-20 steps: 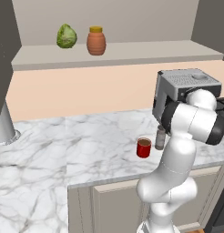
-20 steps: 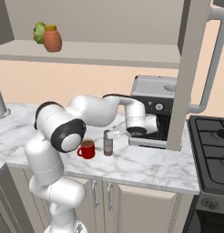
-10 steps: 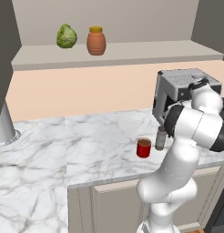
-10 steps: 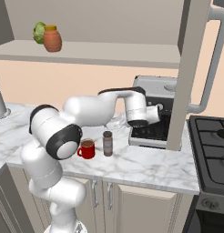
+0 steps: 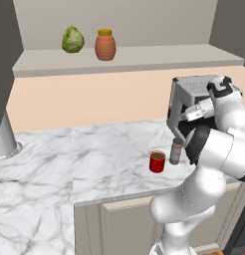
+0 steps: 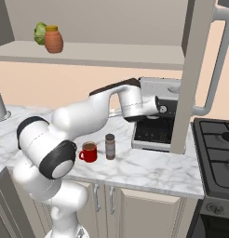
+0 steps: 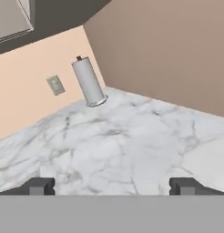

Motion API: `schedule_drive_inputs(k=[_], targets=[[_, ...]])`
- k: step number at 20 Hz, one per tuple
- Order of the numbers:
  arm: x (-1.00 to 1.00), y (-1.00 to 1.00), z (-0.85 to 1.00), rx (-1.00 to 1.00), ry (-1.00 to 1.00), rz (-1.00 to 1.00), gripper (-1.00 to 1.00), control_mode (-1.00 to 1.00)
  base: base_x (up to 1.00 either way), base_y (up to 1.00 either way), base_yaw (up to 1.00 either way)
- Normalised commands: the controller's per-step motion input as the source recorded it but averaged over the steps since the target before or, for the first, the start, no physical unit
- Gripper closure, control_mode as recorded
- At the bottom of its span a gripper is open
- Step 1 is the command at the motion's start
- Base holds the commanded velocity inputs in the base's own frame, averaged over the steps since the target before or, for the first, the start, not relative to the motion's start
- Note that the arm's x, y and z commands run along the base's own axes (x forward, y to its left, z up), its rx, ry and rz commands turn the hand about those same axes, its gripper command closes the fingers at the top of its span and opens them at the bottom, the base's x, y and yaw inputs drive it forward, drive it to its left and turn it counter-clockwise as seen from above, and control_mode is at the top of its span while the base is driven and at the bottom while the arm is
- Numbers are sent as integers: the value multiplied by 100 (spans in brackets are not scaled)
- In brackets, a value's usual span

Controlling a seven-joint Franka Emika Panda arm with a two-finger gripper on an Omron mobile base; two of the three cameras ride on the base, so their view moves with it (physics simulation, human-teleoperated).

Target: Pick the cinnamon and honey bottle from the cabinet and place them next to the mug.

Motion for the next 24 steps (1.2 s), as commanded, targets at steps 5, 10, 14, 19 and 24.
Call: schedule_drive_inputs(k=[5,10,14,19,24], targets=[[-12,49,59,0,51,-39,-100,-100,0,0,0],[-19,45,86,0,56,-36,-100,-100,0,0,0],[-38,51,100,-2,36,-22,-100,-100,0,0,0],[-46,78,100,-16,8,-8,-100,-100,0,0,0],[-8,100,100,-25,-9,0,-100,-100,0,0,0]])
